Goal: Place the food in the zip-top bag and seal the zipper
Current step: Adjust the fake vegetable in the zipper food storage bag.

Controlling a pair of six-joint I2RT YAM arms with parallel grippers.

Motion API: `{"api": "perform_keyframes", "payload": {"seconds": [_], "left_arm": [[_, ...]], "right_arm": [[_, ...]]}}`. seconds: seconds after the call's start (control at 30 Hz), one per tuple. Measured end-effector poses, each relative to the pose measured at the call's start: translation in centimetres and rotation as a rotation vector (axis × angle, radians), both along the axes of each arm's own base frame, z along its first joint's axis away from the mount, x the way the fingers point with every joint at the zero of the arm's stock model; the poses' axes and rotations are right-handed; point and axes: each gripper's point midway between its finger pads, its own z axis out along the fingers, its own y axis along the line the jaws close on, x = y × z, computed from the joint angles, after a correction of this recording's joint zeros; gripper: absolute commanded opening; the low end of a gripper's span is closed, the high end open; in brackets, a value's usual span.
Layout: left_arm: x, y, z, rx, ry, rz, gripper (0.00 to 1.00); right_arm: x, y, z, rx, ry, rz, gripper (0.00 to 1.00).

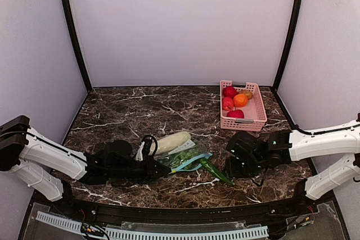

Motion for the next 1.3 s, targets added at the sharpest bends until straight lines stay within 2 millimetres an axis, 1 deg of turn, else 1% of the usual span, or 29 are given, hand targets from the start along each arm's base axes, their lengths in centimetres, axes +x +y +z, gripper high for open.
{"api": "perform_keyframes", "payload": {"seconds": [0.1,0.37,0.67,0.73,0.87,0.97,1.13,1.3], "left_arm": [[0.0,0.1,-0.1,0.005,0.003,0.0,0.01],[0.0,0.1,-0.2,0.007,0.003,0.001,0.01],[0.0,0.0,-0.1,0.007,0.003,0.001,0.01],[0.0,0.0,0.0,0.005,0.002,0.001,0.01],[0.1,-0.1,0.1,0.001,0.0,0.001,0.01],[0.1,-0.1,0.1,0.001,0.0,0.001,0.01],[0.1,-0.1,0.1,0.001,0.0,0.001,0.01],[0.1,-0.1,0.2,0.001,-0.001,0.001,0.01]], "right_arm": [[0.1,-0.3,-0.5,-0.02,0.016,0.034,0.48],[-1.5,-0.3,-2.7,-0.051,0.101,0.128,0.4],[-2.4,0.3,-3.7,-0.036,0.156,0.157,0.3],[-2.6,0.6,-3.8,-0.028,0.166,0.164,0.26],[-3.0,1.0,-3.9,-0.013,0.183,0.183,0.12],[-3.3,1.3,-3.9,0.0,0.194,0.201,0.06],[-3.6,2.0,-3.4,0.032,0.199,0.242,0.01],[-4.0,3.3,-1.7,0.119,0.183,0.3,0.0]]}}
